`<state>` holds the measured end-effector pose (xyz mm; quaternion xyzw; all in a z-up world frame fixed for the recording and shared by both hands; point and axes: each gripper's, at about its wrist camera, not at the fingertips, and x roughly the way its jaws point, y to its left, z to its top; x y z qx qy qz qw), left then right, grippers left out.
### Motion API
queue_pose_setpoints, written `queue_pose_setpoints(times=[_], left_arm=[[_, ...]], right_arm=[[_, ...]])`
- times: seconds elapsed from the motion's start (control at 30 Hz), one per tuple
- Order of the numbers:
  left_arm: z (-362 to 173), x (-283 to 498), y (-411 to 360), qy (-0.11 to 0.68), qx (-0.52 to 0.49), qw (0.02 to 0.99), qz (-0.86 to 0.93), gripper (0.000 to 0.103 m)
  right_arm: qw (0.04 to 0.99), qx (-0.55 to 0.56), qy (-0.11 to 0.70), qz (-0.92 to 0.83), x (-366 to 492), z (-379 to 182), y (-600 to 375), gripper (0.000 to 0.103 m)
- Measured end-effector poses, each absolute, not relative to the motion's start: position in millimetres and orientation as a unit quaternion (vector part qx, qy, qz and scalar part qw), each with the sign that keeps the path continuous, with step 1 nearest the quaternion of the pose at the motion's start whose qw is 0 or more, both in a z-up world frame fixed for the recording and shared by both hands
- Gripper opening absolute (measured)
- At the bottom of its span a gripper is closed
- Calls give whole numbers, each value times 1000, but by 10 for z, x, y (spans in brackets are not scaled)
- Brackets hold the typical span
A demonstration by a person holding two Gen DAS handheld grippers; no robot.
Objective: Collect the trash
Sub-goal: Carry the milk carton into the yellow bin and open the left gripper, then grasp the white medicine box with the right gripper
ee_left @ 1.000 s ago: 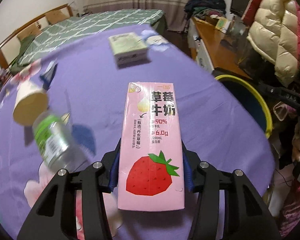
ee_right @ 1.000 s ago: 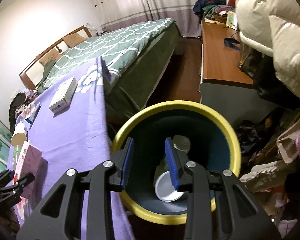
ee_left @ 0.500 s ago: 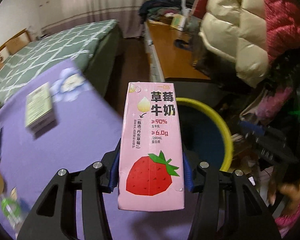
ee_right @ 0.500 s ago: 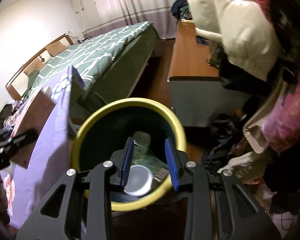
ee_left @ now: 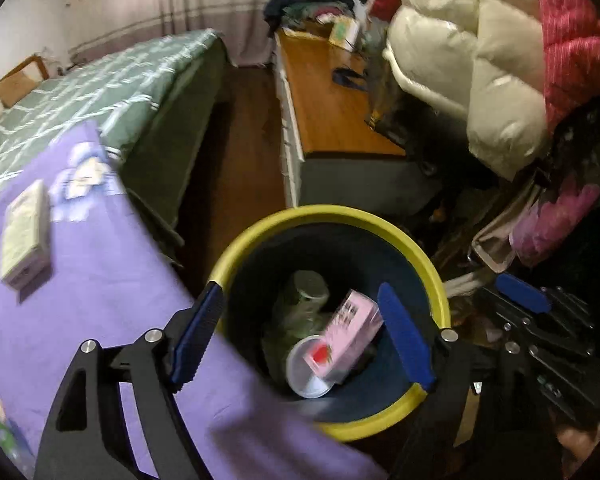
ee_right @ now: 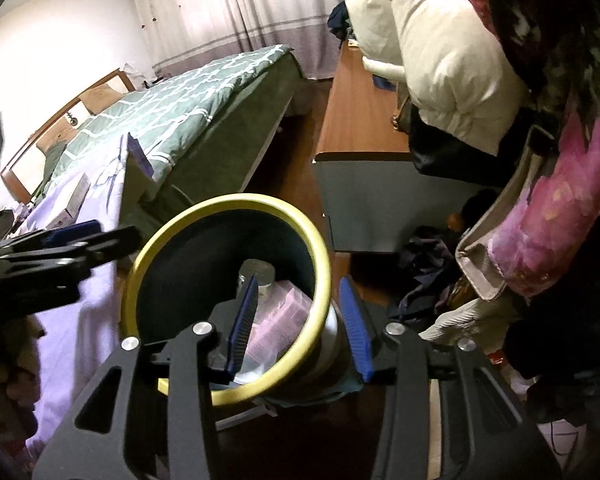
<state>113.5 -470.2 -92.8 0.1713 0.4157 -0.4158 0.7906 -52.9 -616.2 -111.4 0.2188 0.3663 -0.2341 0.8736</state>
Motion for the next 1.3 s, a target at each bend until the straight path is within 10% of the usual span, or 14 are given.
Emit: queue_pose_setpoints(times=[0.87,1.3], left_arm=[[-255,2308,-850,312,-3,943,-112,98],[-580,2713,-312,308,-42,948,-65,98]], right_arm=[[906,125,402,-53,1597,-610,-4550,42],[896,84,435,-30,2969,-666,-3891,88]])
